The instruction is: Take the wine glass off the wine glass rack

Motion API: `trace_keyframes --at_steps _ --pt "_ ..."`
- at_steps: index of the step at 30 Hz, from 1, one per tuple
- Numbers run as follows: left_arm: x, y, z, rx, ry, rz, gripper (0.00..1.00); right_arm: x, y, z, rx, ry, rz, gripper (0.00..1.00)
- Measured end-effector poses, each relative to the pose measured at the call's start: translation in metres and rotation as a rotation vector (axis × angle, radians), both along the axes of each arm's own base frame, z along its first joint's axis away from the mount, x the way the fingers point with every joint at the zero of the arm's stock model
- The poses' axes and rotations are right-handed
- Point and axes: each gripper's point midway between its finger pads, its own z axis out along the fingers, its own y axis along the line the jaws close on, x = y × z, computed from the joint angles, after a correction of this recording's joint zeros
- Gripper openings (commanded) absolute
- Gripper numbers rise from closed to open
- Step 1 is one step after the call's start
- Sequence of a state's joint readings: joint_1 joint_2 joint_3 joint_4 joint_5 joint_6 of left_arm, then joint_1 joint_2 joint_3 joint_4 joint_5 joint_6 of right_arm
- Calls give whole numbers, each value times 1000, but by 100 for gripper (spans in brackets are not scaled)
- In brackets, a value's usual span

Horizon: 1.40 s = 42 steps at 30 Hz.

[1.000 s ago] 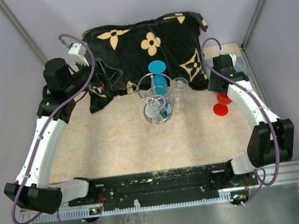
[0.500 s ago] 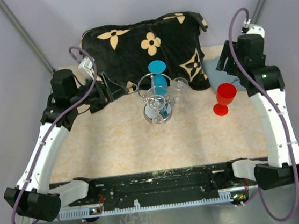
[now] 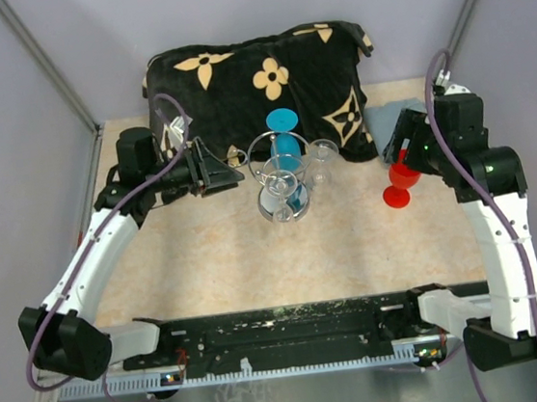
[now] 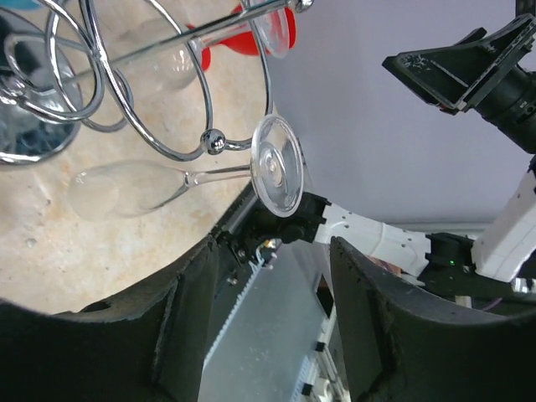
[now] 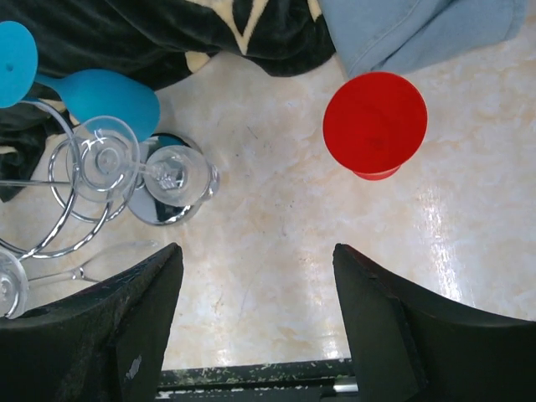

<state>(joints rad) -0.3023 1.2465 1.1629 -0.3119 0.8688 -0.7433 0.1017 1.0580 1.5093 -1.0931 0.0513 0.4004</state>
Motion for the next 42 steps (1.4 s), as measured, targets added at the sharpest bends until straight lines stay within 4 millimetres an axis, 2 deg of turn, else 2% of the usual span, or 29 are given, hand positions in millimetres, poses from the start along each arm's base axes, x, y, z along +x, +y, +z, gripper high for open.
trace_keyframes --at_steps 7,15,29,37,42 --pt "-6 -20 -19 -28 121 -90 59 -8 0 1 8 -1 -6 73" --pt "-11 -35 -23 -58 163 -151 58 -9 -1 0 5 6 -5 73" --pt "-11 -47 -30 -65 182 -187 54 -15 -2 -11 -1 30 -4 73" --pt "-5 -53 -42 -60 210 -191 52 -17 -3 -9 -4 19 -9 73" --pt "-2 -56 -42 -59 213 -195 50 -19 -3 -7 -3 12 -9 73"
